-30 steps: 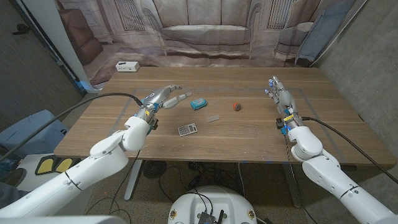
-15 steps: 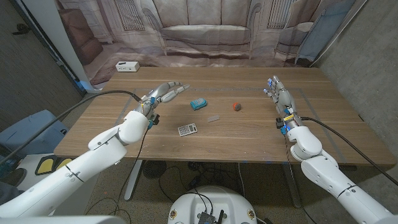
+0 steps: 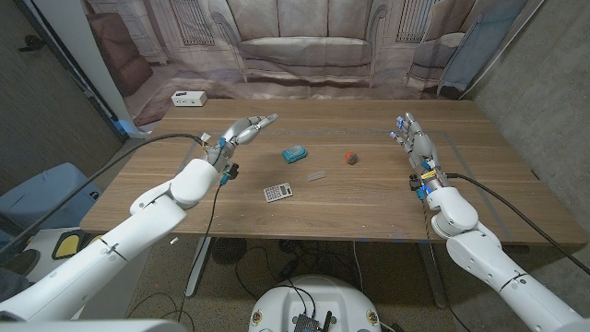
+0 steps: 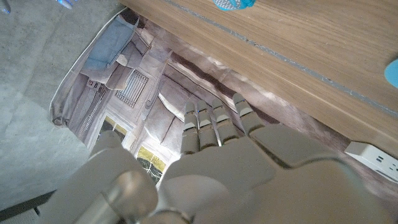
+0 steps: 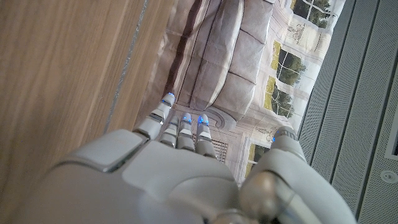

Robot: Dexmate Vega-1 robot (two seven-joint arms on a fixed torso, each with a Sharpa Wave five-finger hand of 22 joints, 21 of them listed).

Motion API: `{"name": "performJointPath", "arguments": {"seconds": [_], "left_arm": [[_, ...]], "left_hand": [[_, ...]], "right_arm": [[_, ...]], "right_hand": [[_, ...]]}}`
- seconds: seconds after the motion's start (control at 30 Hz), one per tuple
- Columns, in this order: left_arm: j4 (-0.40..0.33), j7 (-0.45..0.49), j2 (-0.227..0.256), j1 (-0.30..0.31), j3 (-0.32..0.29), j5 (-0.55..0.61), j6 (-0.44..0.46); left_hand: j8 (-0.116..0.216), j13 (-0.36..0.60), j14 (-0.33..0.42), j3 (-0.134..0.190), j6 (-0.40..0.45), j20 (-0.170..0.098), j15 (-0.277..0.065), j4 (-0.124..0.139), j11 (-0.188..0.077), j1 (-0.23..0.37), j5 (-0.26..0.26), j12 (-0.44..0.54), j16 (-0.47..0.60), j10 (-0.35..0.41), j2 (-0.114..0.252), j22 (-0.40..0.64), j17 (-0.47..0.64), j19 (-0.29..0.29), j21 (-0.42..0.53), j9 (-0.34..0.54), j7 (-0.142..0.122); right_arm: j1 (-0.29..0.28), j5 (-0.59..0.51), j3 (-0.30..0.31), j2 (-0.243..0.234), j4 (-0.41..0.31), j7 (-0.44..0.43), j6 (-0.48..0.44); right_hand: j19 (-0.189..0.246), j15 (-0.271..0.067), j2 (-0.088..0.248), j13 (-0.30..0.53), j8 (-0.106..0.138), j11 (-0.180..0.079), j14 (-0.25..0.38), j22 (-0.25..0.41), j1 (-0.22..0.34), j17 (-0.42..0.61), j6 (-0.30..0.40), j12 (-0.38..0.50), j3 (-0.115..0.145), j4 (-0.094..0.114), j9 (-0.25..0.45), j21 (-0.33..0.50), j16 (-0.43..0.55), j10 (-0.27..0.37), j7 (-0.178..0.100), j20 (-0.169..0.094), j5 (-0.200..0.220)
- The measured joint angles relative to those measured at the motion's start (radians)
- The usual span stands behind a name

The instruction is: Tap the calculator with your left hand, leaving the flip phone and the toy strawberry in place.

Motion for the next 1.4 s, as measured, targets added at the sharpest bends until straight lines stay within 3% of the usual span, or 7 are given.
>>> {"name": "performJointPath", "arguments": {"seconds": [0.23, 0.57, 0.83, 1.4], "left_arm": [[0.063, -0.032, -0.05, -0.007, -0.002, -0.128, -0.136], [0.161, -0.068, -0.118, -0.034, 0.007, -0.25, -0.26], [0.26, -0.136, -0.167, -0.076, 0.026, -0.353, -0.328], [0.403, -0.22, -0.235, -0.127, 0.04, -0.491, -0.4]], "left_hand": [[-0.004, 0.0, 0.001, 0.0, -0.012, -0.045, 0.01, 0.0, 0.012, 0.0, 0.0, -0.002, 0.0, -0.012, 0.0, 0.0, 0.0, 0.015, 0.0, 0.0, 0.019], [-0.008, 0.0, -0.007, -0.004, -0.025, -0.05, 0.018, -0.004, 0.018, 0.0, 0.0, -0.004, 0.0, -0.018, 0.0, -0.002, 0.0, 0.02, 0.0, 0.0, 0.031], [-0.011, 0.0, -0.007, -0.004, -0.038, -0.05, 0.018, -0.004, 0.018, 0.0, 0.0, -0.004, 0.0, -0.018, 0.0, -0.002, -0.003, 0.02, 0.0, 0.0, 0.023], [-0.011, 0.0, -0.007, -0.008, -0.04, -0.049, 0.018, -0.008, 0.017, 0.0, 0.0, -0.004, -0.004, -0.018, 0.0, -0.002, 0.0, 0.02, 0.0, 0.0, 0.024]], "right_arm": [[0.005, 0.015, 0.006, -0.01, 0.016, 0.028, 0.014], [0.015, 0.028, 0.01, -0.022, 0.042, 0.064, 0.033], [0.028, 0.015, 0.01, -0.024, 0.044, 0.055, 0.028], [0.065, 0.005, -0.011, -0.014, 0.079, 0.055, 0.013]], "right_hand": [[0.0, -0.004, 0.0, 0.0, 0.0, 0.0, 0.004, 0.0, 0.0, 0.0, 0.001, 0.0, 0.0, 0.0, 0.0, 0.0, 0.0, 0.0, 0.001, 0.0, 0.0], [0.0, -0.004, 0.0, 0.0, 0.0, 0.0, 0.004, 0.0, 0.0, 0.0, 0.005, 0.0, -0.002, -0.002, 0.0, 0.0, 0.0, 0.0, 0.005, 0.0, 0.0], [0.004, 0.0, 0.005, 0.0, 0.0, 0.0, 0.007, 0.0, -0.005, 0.0, 0.005, 0.0, -0.004, -0.004, 0.0, 0.0, 0.0, 0.011, 0.005, -0.004, 0.0], [0.027, -0.012, 0.005, 0.0, 0.0, 0.0, 0.02, 0.0, -0.005, 0.0, 0.005, 0.0, -0.004, -0.004, 0.0, 0.005, 0.0, 0.011, 0.005, -0.012, 0.0]]}}
